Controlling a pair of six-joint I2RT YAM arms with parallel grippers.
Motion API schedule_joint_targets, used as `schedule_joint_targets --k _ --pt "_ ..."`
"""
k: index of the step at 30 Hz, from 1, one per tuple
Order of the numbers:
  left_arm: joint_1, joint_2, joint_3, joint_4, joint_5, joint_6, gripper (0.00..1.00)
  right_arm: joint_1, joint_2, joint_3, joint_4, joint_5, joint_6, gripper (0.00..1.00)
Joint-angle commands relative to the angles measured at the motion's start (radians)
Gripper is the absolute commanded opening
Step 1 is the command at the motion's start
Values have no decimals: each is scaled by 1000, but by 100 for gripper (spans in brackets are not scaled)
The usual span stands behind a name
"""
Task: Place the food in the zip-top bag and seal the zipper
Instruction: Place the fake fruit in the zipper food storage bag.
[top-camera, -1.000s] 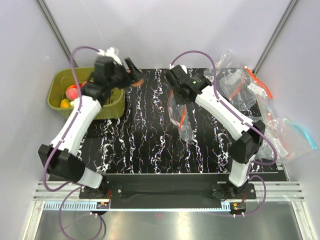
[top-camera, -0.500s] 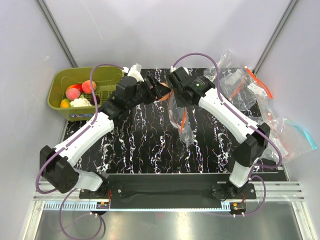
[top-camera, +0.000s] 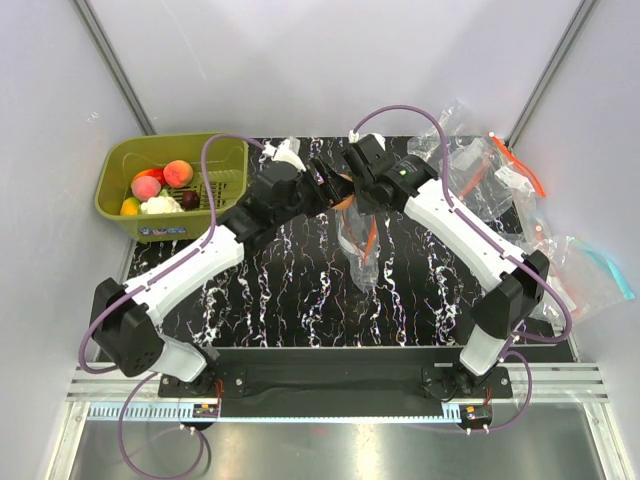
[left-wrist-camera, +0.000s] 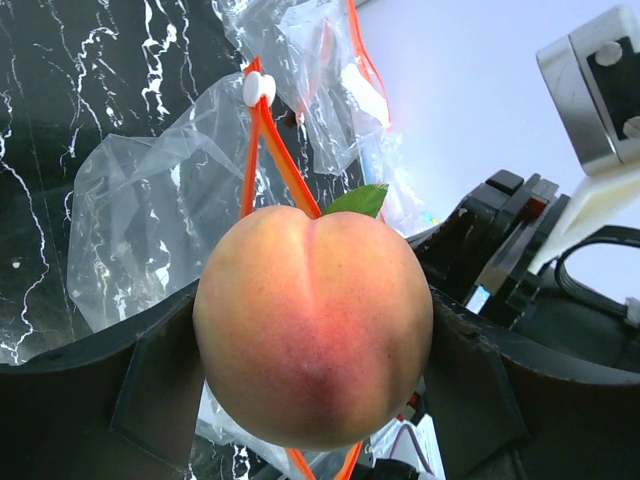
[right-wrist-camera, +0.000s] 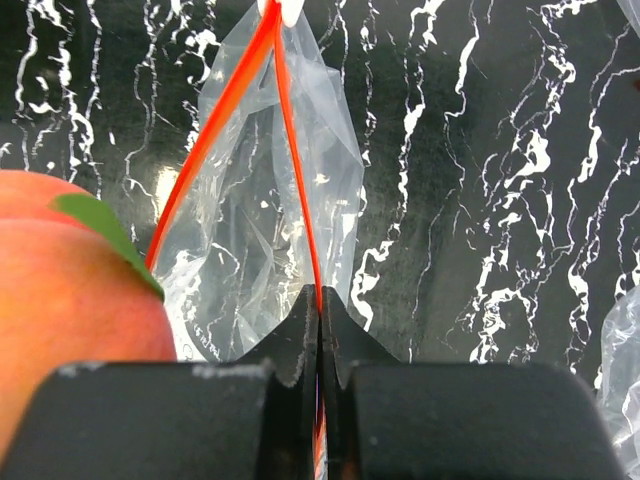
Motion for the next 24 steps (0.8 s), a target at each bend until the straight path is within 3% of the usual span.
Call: schedule_joint_targets --k 1,4,11,24 --pt "-55 27 -14 48 -8 -11 49 7 -44 3 60 4 14 0" --pt "-82 53 -3 25 -21 10 48 7 -47 0 63 4 11 0" --pt "-125 111 95 -219 -106 109 47 7 -63 -4 64 18 9 0" --pt "-148 85 74 -256 -137 135 47 7 -83 3 77 9 35 0"
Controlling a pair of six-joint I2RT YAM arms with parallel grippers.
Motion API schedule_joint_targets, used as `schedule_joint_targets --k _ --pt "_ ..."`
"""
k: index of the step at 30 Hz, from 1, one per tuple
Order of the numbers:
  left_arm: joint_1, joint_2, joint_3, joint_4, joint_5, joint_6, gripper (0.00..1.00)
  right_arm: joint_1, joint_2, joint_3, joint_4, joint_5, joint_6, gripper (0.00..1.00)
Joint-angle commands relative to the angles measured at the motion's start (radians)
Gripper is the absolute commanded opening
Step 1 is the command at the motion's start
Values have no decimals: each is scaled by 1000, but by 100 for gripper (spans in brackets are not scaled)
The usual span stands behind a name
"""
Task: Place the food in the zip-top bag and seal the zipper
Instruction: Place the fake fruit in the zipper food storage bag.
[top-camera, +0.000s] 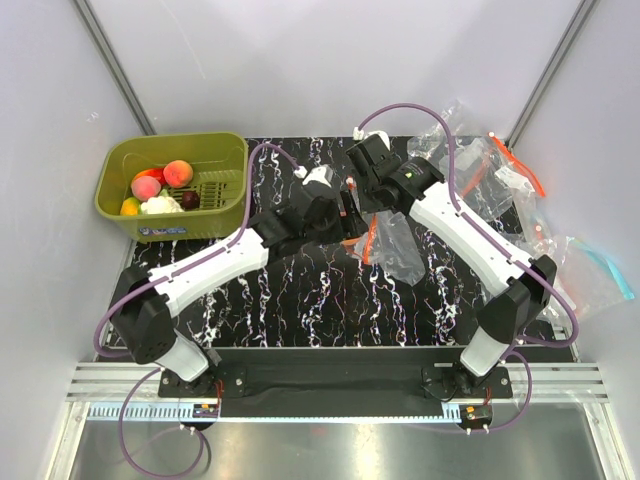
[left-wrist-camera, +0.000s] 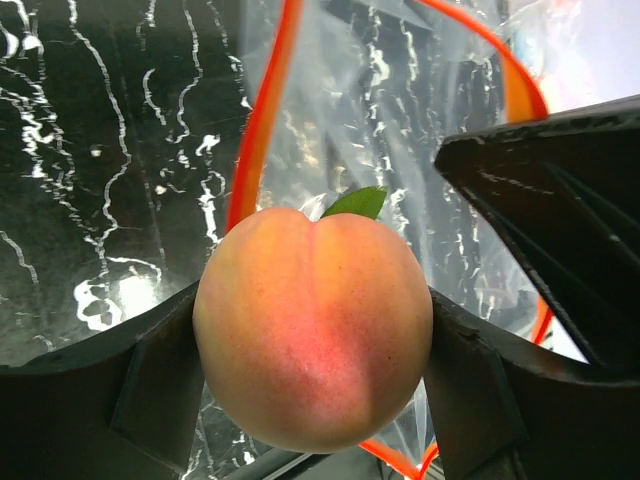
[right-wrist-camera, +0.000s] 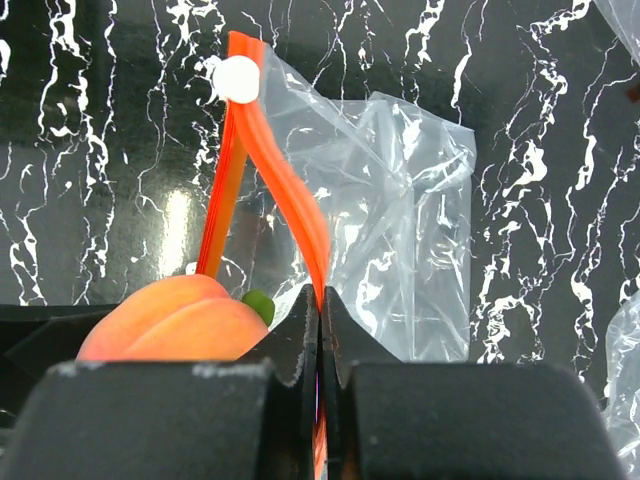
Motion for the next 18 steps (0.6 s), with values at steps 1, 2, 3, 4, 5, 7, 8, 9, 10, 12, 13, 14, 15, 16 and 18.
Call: schedule_joint_targets --k 1,2,3,4,5,7,8,9,10,12,13,14,15,16,18 --pt "-7 -20 25 -1 -4 41 47 9 -46 33 41 -16 29 0" --pt "-7 -22 25 -4 -6 42 47 9 -48 33 41 -15 36 0" --pt "-10 -20 27 -1 0 47 47 8 -49 32 40 -21 40 0" --pt "-13 -19 28 -1 3 50 47 9 -57 32 41 -28 43 0" --pt "-13 -15 36 1 8 49 48 9 -58 25 43 -33 46 0" --pt "-14 -2 51 2 37 55 52 8 -71 12 52 -41 57 0" --pt "-17 10 74 1 45 56 54 9 -75 -2 57 -41 63 0" --pt "-19 18 88 -10 65 61 60 8 -83 -8 66 -42 71 0" --pt "-19 26 100 -19 74 67 63 6 -86 -11 69 -44 75 0" --pt "-25 43 134 -39 85 70 69 2 -88 -24 72 -53 95 0" --pt "-28 46 139 -45 86 71 73 -1 -88 -28 72 -59 103 0" --pt "-28 50 142 -39 94 73 75 -6 -88 -36 73 -65 111 0" --pt "-31 54 150 -38 97 73 76 -11 -92 -41 78 -71 124 0" --pt "-31 57 157 -48 97 76 77 -21 -95 -47 83 -90 131 0" --pt "-33 60 179 -61 97 82 82 -32 -103 -65 96 -108 144 0"
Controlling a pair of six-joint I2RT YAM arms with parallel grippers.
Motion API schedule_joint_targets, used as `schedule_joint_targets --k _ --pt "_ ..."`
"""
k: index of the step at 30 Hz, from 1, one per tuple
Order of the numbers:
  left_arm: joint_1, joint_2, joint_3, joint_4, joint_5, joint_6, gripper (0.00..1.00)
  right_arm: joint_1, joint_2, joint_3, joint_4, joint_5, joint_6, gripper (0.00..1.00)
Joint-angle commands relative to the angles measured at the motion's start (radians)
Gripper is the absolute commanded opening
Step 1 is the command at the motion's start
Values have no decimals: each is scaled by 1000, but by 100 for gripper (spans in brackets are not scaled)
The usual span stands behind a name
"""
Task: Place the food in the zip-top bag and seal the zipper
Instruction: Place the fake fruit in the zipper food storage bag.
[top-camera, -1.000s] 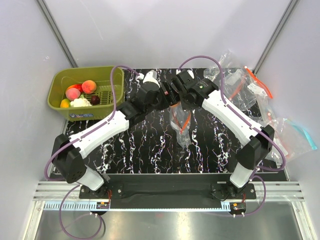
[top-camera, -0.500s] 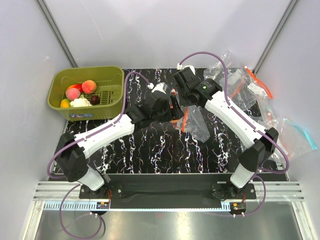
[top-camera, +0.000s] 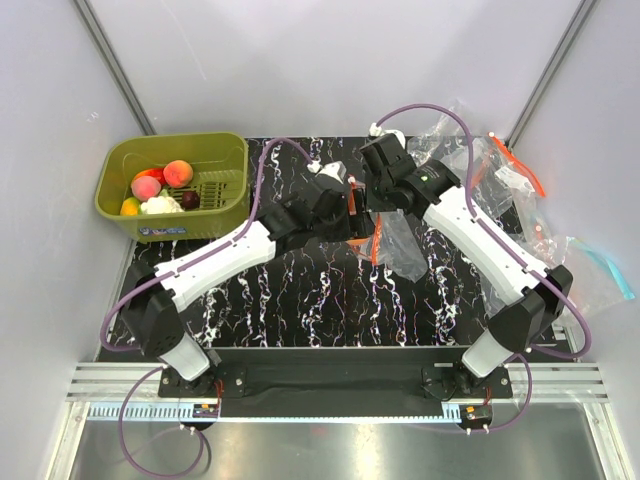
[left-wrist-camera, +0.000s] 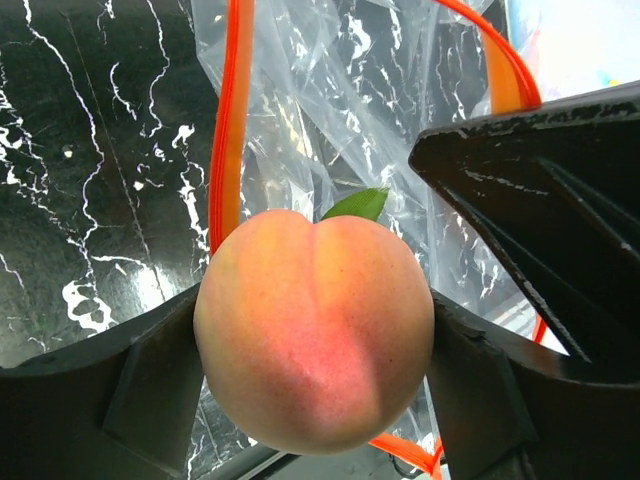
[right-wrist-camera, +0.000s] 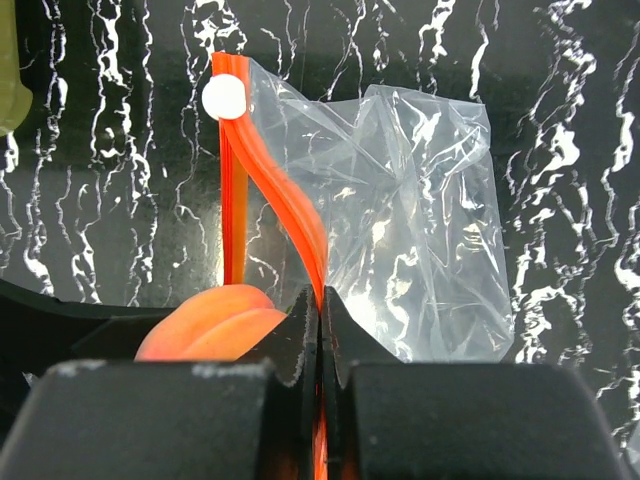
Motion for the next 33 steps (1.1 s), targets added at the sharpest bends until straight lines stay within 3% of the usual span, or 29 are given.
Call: schedule_joint_targets --k 1,11,14,33 --pt "-17 9 78 2 39 30 84 -14 -38 -24 68 -74 61 0" --pt "-17 -3 130 -34 39 38 92 -25 -38 -38 68 -95 72 0" --pt "-16 -18 142 -53 30 38 99 -27 -38 -43 66 -92 72 0" --pt "122 -172 99 -54 152 -22 99 -30 -35 -67 72 -89 66 0"
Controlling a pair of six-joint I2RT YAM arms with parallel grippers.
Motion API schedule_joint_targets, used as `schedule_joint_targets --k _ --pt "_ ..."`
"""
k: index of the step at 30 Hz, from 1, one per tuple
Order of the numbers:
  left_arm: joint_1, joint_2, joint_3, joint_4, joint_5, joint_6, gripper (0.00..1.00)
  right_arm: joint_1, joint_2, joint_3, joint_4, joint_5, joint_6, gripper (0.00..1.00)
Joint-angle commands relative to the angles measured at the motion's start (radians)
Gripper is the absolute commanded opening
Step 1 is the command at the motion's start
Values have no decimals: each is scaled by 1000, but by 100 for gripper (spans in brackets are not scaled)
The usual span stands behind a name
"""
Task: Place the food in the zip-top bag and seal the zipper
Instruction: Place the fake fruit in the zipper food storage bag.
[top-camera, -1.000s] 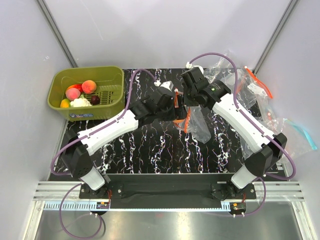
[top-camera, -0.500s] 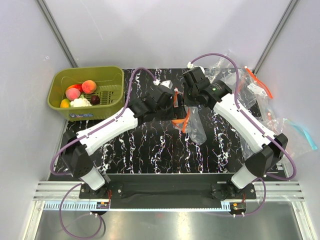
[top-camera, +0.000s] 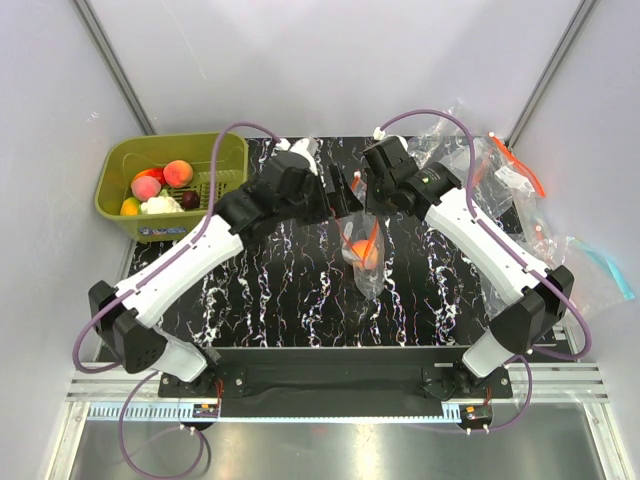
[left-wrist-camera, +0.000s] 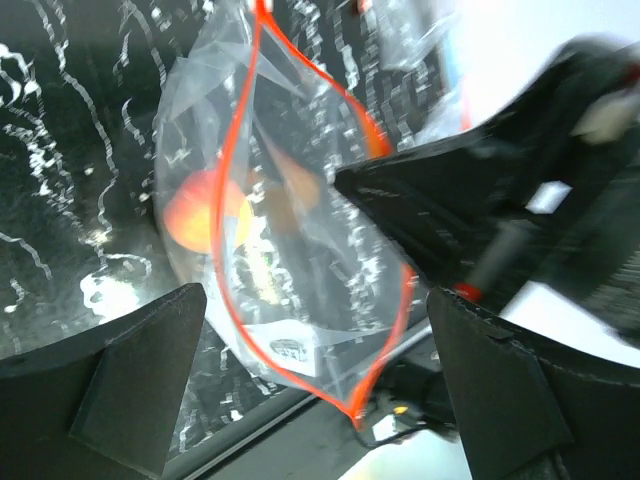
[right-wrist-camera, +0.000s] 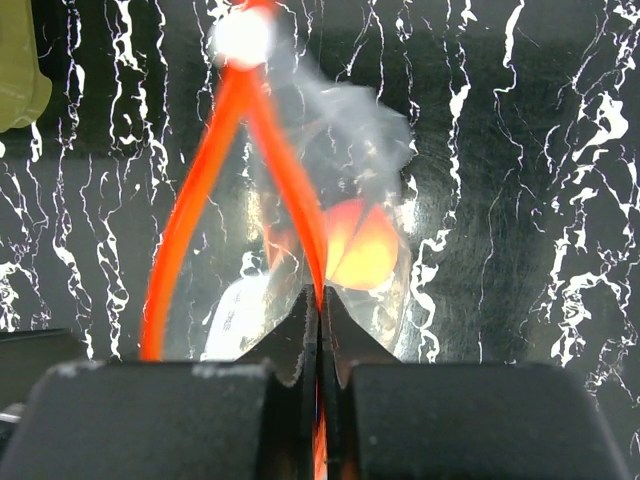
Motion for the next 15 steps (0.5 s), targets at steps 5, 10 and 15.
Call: schedule_joint_targets --k 5,10,15 --pt "192 -102 47 -42 54 22 99 1 1 19 23 5 -14 0" --pt "408 -99 171 -215 -26 130 99 1 23 65 -18 29 -38 0" --pt "644 -53 277 -337 -184 275 99 1 26 82 -43 42 -74 0"
